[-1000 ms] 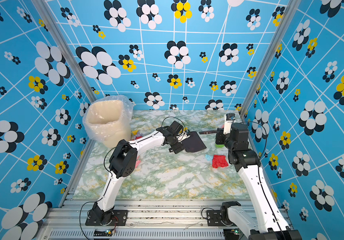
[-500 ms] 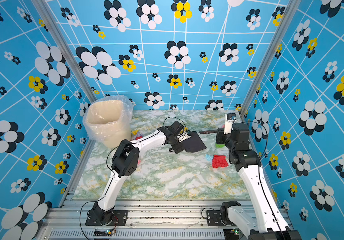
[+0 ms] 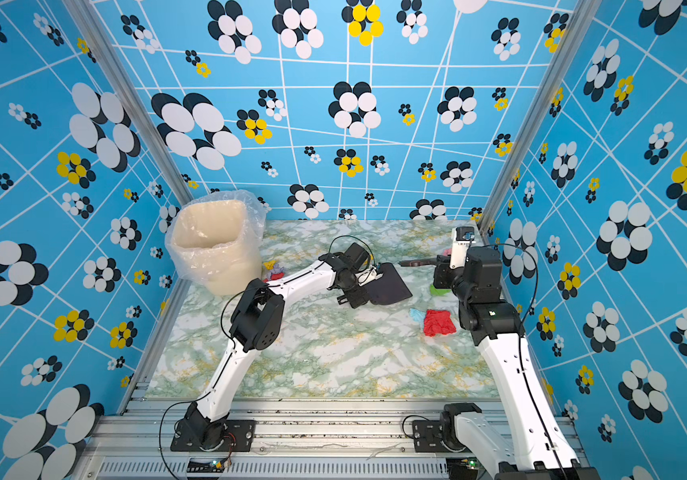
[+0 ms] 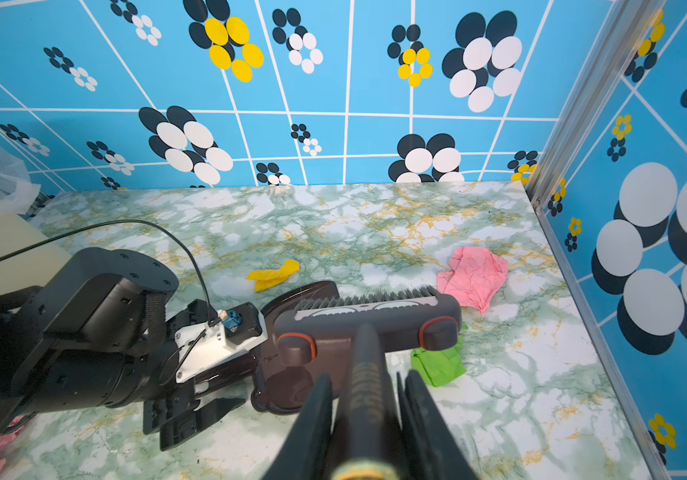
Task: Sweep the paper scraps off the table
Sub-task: 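Lower the left gripper and close it on the brown dustpan handle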
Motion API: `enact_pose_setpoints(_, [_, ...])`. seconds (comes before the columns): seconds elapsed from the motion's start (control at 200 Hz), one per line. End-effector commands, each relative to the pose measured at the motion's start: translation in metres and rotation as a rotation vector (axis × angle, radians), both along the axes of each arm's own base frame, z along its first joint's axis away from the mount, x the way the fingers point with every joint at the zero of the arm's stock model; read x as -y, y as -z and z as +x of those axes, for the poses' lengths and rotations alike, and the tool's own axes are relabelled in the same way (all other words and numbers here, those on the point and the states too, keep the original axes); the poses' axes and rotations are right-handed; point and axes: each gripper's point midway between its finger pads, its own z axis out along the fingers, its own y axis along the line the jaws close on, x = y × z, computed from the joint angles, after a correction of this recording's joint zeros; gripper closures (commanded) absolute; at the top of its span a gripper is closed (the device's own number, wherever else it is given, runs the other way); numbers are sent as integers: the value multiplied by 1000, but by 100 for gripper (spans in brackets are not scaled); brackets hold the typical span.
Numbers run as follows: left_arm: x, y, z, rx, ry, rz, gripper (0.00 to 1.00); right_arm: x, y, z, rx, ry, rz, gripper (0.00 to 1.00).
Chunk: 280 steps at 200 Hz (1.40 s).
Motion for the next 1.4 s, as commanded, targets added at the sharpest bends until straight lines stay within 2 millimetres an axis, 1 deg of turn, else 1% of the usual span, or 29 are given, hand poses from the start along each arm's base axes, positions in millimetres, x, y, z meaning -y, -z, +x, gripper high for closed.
enact_pose_setpoints(0.0, [-1,6,-1,-41,13,7,6,0,-20,1,65,-3,26,100])
enact_pose_setpoints(0.215, [0,10,-4,-79,31,16,11,3,-21,-1,67,5,19,100])
enact_pose_setpoints(0.3, [0,11,-6,-88,44,15,12,4,-21,-3,68,11,16,100])
enact_pose_setpoints(0.46, [-3,13,-6,-93,45,26,14,6,-23,-5,76,18,17,100])
enact_pose_setpoints(0.545, [-4,15,-8,-108,52,26,19,7,-24,-5,77,19,17,100])
enact_pose_setpoints(0.62, [-5,18,-10,-120,52,34,27,7,-24,-6,79,22,16,100])
enact_pose_setpoints(0.775, [-8,22,-13,-136,58,55,34,7,-25,-8,83,20,22,100])
enact_pose_setpoints(0.864, [-9,24,-15,-145,63,62,43,7,-29,-10,93,18,26,100])
enact_pose_setpoints(0.914, [-10,24,-17,-154,65,70,46,7,-30,-11,94,20,25,100])
enact_pose_setpoints(1.129, [-16,26,-21,-164,70,106,48,6,-30,-13,91,12,31,100])
enact_pose_setpoints(1.269, [-13,26,-25,-175,77,96,49,5,-32,-15,101,6,34,100])
enact_pose_setpoints(1.394, [-11,27,-26,-186,82,91,54,3,-33,-13,97,-1,44,100])
